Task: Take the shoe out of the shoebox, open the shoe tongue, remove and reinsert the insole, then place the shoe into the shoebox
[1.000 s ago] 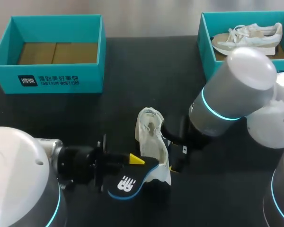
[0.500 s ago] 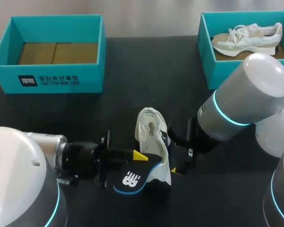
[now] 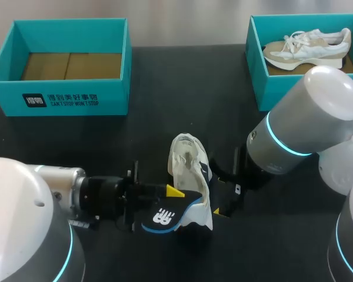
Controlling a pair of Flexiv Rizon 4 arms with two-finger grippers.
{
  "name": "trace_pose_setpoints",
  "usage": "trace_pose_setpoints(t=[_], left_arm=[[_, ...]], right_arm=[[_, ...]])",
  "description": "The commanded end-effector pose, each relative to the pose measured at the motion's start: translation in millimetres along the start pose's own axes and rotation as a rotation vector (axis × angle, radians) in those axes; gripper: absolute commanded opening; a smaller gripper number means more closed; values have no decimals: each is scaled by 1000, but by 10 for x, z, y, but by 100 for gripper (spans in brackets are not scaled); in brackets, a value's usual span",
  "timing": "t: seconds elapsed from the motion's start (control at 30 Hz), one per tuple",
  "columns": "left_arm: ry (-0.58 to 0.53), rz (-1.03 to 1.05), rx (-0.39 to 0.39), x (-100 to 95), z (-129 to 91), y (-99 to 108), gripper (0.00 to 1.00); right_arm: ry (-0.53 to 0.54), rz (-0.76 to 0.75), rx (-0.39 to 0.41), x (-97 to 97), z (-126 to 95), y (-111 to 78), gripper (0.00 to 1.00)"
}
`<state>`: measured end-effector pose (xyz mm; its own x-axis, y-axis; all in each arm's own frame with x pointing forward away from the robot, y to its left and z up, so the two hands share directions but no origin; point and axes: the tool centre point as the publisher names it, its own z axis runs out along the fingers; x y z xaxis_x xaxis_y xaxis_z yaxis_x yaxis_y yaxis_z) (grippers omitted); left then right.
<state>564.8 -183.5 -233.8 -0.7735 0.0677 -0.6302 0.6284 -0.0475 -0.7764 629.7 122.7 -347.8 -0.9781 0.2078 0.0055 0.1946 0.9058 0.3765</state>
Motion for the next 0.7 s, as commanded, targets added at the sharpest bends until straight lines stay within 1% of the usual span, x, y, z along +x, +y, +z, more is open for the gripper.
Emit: trace_pose_setpoints(t=[0.03,0.17,0.33,0.53,0.7], left_arm=[[1,0,0,-7,17,11,0],[1,0,0,-7,17,11,0],[-33,-25,10,-21,38,196,0],[-33,-41,25,-47,92,257,0],[-26,-51,24,-29,166,315,0]], right_arm=[[-4,1,0,18,9,3,100],[-4,1,0,18,9,3,100],[-4,1,0,18,9,3,100],[-4,1,0,18,9,3,100],[-4,1,0,18,9,3,100]])
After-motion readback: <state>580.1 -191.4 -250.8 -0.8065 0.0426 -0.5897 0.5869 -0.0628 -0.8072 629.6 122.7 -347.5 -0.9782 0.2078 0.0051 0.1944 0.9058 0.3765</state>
